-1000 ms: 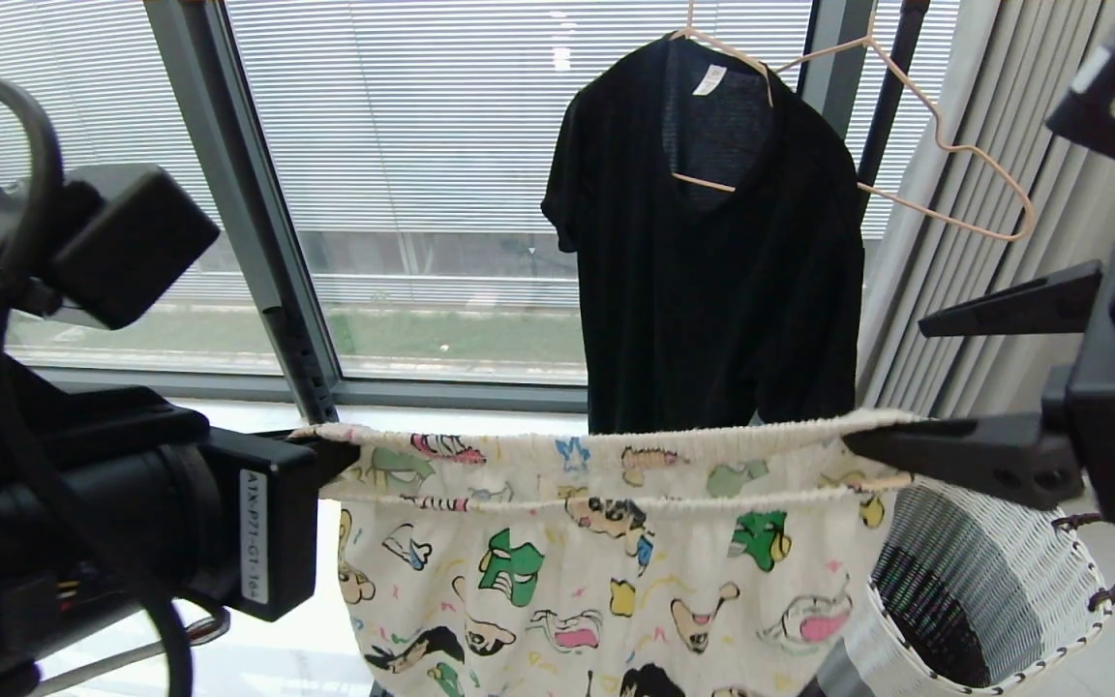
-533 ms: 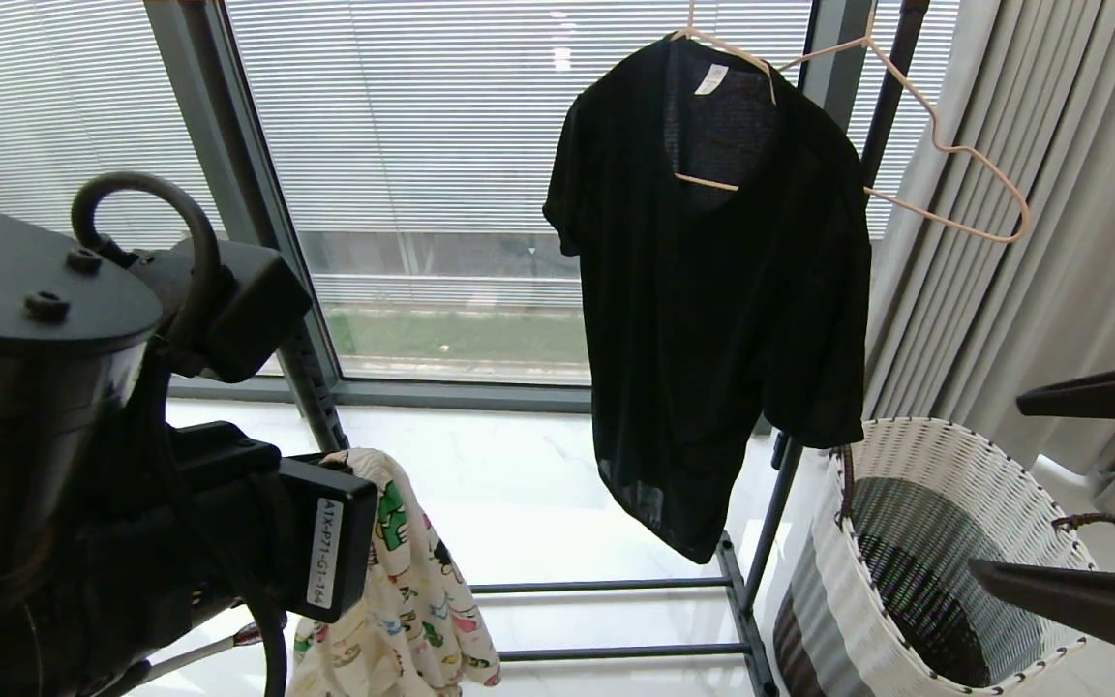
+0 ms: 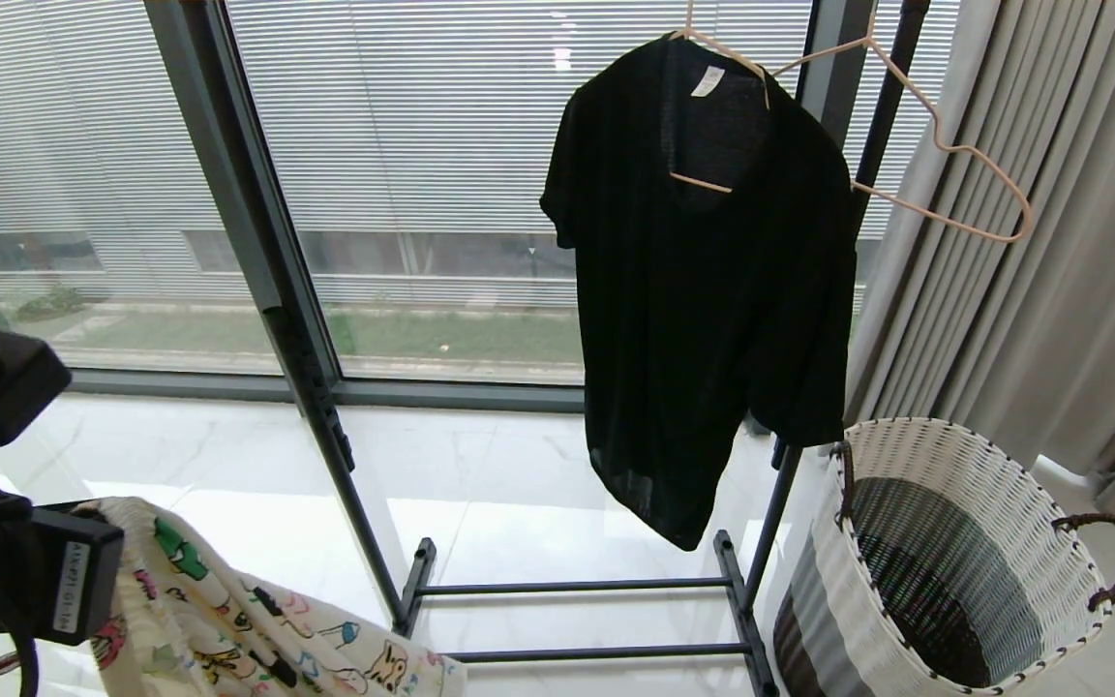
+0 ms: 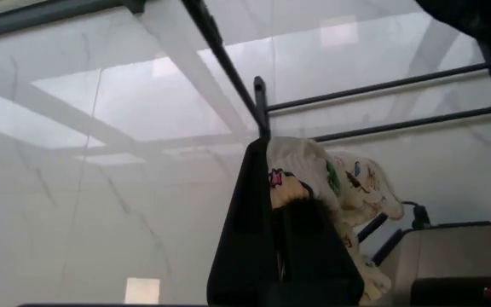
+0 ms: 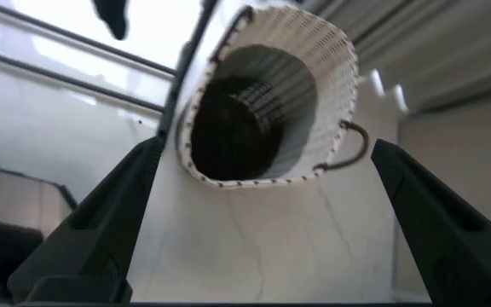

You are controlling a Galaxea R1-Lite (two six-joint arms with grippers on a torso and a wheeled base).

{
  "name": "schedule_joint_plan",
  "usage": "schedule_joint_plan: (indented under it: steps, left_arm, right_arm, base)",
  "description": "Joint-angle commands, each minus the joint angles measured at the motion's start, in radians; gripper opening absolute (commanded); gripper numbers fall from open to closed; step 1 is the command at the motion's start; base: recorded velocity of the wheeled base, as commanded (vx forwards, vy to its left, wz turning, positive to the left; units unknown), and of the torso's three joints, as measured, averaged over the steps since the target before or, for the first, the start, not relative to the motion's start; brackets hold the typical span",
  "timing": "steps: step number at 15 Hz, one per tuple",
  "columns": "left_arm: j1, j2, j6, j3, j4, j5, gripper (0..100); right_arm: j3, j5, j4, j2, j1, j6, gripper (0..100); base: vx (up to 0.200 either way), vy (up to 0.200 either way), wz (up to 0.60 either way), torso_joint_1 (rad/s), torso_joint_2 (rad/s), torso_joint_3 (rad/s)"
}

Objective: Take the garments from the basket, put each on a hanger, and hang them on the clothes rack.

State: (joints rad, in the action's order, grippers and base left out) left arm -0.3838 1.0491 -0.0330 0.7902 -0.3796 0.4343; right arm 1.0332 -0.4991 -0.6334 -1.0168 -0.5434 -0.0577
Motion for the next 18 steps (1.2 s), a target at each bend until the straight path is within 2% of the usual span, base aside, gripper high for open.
schedule_joint_plan:
  steps: [1,3,8,12,18]
  left_arm:
    - [0.14,-0.07,-0.022,-0.043,0.041,-0.017,0]
    - [0.152,-0.049,-0.022,-0.048,0.102,-0.015,0]
    - [0.157,-0.049,-0.036,-0.049,0.103,-0.015,0]
    - [0.157,-0.049,-0.067,-0.049,0.103,-0.014,0]
    - [0.157,-0.058,-0.07,-0.06,0.105,-0.014,0]
  right_arm:
    - [-0.079,-0.004,0.047,0.058,0.099,-0.005,100]
    - [-0.114,-0.004,0.063,0.078,0.117,-0.007,100]
    - [-0.113,-0.002,0.072,0.066,0.123,-0.007,100]
    - [-0.113,-0.002,0.104,0.06,0.123,-0.008,100]
    - [-0.111,-0.002,0.124,0.034,0.123,-0.013,100]
  base:
    - [0.0,0.0,0.0,0.0,0.0,0.0]
    - [0.0,0.0,0.0,0.0,0.0,0.0]
    - [0.0,0.0,0.0,0.016,-0.06,-0.066]
    - [0.0,0.0,0.0,0.15,-0.44,-0.276]
    - [0.0,0.0,0.0,0.183,-0.46,-0.287]
